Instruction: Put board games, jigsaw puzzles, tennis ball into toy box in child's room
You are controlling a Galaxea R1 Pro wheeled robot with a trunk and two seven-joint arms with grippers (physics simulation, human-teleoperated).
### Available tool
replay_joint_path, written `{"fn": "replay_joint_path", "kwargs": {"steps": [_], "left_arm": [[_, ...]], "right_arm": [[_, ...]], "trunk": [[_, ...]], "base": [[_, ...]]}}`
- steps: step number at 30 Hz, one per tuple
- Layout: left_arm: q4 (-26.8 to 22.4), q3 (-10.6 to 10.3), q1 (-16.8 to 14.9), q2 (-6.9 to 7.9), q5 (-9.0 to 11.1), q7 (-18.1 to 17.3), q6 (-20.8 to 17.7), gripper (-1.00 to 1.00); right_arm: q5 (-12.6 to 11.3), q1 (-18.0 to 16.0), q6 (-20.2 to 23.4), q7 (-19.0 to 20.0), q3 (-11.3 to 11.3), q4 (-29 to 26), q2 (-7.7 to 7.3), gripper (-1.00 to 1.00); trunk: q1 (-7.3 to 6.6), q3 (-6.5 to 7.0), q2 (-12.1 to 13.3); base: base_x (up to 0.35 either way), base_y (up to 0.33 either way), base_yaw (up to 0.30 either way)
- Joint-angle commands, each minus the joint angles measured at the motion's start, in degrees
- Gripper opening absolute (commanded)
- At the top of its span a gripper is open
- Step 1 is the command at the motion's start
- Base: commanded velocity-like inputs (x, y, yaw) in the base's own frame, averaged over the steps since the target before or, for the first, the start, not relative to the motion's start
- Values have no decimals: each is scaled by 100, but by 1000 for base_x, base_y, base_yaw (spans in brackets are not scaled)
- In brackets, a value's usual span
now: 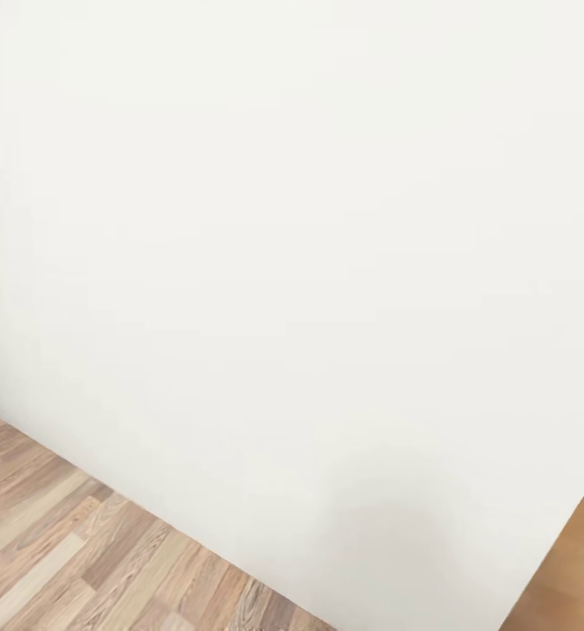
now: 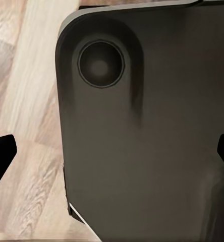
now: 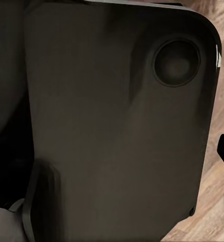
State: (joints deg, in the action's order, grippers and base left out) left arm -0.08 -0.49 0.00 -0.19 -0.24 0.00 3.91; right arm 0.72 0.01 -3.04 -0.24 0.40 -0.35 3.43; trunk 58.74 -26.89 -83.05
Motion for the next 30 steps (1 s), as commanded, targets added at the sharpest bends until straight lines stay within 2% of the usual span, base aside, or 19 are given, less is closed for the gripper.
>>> {"fn": "replay_joint_path", "kwargs": {"steps": [1, 30], "left_arm": [[0, -7, 0, -1, -2, 0, 16, 100], [-7, 62, 0, -18, 6, 0, 20, 100]], "right_arm": [[7, 0, -14, -2, 1, -1, 0, 100], [7, -1, -20, -2, 4, -1, -3, 100]], "trunk": [[-2, -4, -2], [-2, -4, -2]], "base": [[-120, 0, 270], [-17, 0, 274]]}}
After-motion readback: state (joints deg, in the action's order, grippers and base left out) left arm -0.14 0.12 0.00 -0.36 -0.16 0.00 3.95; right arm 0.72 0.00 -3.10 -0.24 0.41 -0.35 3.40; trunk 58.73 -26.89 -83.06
